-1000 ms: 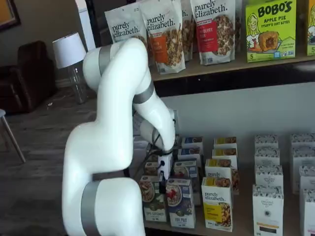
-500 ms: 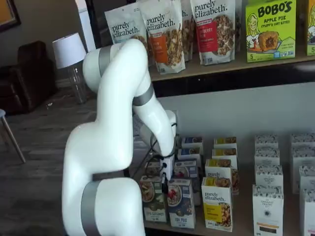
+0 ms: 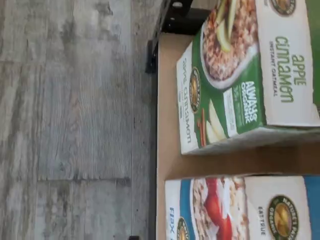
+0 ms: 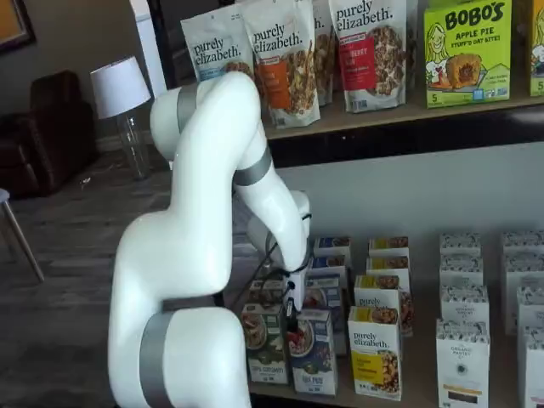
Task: Pick up the blue and white box that is on the bottom shelf, the second box from the left
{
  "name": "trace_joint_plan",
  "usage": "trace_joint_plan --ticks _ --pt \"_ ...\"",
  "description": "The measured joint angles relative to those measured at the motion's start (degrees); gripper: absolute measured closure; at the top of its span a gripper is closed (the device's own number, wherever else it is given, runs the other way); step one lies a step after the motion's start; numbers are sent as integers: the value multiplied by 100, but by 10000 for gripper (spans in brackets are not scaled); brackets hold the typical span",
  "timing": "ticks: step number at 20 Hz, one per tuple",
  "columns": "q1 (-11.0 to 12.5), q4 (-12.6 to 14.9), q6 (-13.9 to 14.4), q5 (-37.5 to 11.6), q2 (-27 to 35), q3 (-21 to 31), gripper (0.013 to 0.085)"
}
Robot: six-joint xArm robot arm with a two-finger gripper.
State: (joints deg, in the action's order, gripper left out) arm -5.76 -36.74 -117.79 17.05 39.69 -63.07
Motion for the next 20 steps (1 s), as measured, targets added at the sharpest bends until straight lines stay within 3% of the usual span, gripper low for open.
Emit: trace_joint_plan --ticks 9,20 --pt "65 371 292 38 442 -535 130" --pt "86 548 433 -55 876 -1005 130"
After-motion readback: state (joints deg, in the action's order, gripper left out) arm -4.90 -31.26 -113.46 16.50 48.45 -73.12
